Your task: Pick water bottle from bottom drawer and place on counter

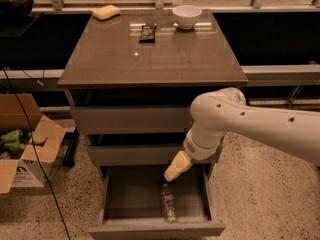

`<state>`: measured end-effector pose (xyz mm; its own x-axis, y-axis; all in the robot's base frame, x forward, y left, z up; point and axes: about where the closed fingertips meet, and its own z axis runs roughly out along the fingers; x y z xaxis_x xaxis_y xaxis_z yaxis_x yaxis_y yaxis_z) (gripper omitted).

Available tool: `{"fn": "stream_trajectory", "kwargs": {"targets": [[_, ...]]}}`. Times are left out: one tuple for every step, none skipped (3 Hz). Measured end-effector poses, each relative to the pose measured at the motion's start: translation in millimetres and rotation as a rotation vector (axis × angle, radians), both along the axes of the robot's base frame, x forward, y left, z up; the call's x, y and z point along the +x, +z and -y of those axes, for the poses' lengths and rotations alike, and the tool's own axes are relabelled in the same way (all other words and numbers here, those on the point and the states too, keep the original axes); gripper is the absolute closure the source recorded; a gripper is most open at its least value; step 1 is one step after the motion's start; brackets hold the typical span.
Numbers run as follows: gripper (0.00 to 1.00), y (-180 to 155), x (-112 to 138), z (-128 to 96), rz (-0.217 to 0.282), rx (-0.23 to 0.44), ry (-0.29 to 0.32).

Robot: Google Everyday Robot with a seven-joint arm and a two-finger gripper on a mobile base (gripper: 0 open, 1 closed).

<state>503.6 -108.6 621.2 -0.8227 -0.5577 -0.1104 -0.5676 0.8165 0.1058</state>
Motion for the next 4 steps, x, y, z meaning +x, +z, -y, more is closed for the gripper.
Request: {"fn": "stream_trajectory", "kwargs": {"targets": [[0.0,-55,5,1,-0.048,0.063,-0.121],[0.0,-109,8,3,-0.119,0.111,-0.241],[0.0,-178,2,5,-0.232,0.14,-0.334],[0.0,-182,0,4,-0.24,0.139,-0.333]]}}
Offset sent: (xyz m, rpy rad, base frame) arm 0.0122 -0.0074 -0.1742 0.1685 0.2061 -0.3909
